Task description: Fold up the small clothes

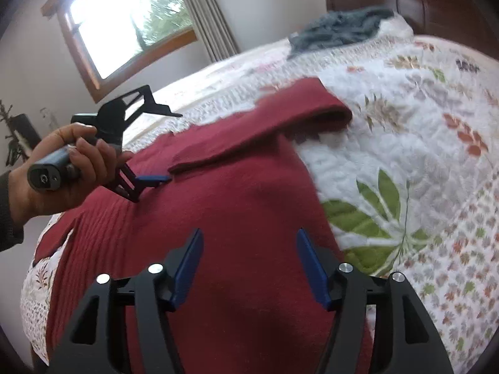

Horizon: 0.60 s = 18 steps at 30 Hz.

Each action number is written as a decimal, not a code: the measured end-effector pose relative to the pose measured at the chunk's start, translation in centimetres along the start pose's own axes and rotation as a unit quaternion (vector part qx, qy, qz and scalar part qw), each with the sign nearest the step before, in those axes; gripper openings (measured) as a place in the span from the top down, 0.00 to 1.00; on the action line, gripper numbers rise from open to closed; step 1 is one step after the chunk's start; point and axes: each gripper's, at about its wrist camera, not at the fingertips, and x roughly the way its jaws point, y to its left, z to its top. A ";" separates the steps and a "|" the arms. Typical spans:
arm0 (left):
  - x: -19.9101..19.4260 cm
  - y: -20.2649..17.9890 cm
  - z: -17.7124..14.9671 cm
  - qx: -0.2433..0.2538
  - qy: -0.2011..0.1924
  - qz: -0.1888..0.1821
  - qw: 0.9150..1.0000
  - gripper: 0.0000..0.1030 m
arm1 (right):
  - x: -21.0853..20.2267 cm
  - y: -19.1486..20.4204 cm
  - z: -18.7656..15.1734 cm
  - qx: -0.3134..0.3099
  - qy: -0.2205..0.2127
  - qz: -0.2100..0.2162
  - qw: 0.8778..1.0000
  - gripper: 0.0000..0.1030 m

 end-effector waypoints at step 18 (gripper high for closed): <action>-9.8 -5.3 1.2 0.095 -0.074 0.034 0.992 0.93 | 0.3 0.1 -0.1 0.010 0.003 0.002 1.000 0.39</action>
